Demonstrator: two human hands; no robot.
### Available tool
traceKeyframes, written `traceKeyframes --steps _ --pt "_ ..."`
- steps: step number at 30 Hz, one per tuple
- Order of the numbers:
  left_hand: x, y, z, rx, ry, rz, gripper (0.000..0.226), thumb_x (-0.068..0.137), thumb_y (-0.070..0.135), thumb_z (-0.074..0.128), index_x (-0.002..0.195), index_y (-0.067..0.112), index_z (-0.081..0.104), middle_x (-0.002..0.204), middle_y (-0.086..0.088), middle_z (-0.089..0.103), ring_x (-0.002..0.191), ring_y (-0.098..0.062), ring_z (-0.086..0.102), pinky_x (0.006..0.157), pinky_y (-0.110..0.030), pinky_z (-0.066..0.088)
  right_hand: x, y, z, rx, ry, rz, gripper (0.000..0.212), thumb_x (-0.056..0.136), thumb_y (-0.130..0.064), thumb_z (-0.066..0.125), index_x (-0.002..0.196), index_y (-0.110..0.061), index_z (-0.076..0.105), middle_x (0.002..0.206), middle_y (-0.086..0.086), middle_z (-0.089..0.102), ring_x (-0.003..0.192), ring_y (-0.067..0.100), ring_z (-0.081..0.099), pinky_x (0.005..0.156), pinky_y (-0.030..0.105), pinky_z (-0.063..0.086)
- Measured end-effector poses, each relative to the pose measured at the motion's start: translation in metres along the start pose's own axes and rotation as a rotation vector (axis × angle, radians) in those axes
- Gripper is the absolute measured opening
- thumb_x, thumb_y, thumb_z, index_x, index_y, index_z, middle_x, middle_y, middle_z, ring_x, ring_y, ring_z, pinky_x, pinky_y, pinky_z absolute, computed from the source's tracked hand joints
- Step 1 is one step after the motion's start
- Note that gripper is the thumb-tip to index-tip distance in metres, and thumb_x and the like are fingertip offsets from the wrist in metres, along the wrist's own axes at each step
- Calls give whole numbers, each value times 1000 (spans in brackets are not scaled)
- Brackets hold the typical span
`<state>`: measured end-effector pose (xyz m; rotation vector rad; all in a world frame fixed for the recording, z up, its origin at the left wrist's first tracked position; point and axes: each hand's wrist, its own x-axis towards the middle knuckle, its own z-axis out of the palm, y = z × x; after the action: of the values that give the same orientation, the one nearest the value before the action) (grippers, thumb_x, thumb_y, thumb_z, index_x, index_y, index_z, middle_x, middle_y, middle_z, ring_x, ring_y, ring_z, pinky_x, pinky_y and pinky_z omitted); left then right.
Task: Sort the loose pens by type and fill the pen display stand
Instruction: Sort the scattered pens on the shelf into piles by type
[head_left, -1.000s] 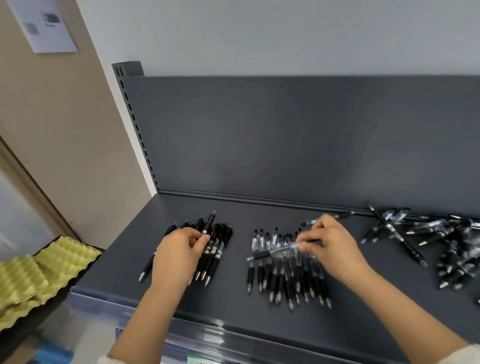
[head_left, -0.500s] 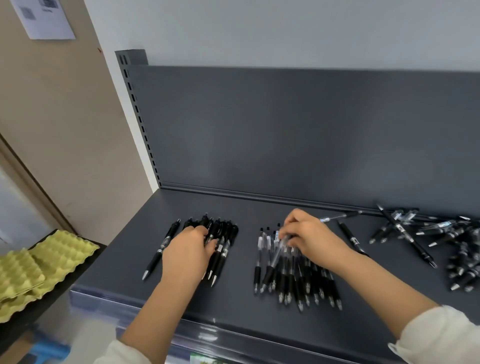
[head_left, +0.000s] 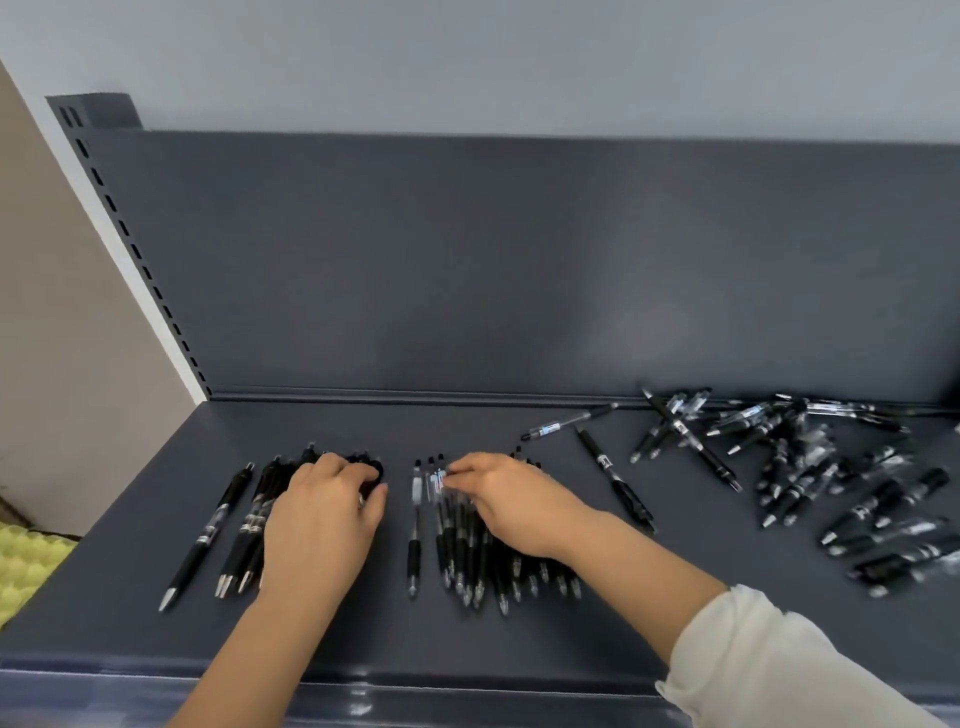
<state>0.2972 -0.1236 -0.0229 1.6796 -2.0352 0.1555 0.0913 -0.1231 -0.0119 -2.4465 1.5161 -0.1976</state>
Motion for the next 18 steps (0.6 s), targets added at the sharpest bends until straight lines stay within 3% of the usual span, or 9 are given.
traceKeyframes --steps 5,11,14,18 --pt "5 28 6 -32 -48 86 11 75 22 75 84 16 73 79 -2 63 76 -26 61 57 -32 51 -31 28 -11 36 191 110 40 98 -14 39 137 -17 45 142 -3 41 131 16 35 106 26 28" --pt "15 73 14 -95 -114 173 12 79 25 70 88 19 73 80 1 64 80 -23 60 58 -33 51 -89 80 -13 73 409 560 42 89 -37 57 127 -18 52 115 0 52 112 19 47 89 29 42" --pt "22 96 19 -108 -130 219 15 84 30 65 95 22 72 86 4 63 86 -21 58 62 -31 47 -105 89 -8 82 381 667 53 81 -50 63 123 -18 53 113 1 52 111 19 47 89 31 44" --pt "39 123 30 -97 -235 235 29 92 37 51 114 23 63 106 5 59 103 -18 51 76 -30 46 -114 91 -4 62 333 660 53 80 -54 60 121 -20 55 113 -1 49 112 19 44 91 31 43"
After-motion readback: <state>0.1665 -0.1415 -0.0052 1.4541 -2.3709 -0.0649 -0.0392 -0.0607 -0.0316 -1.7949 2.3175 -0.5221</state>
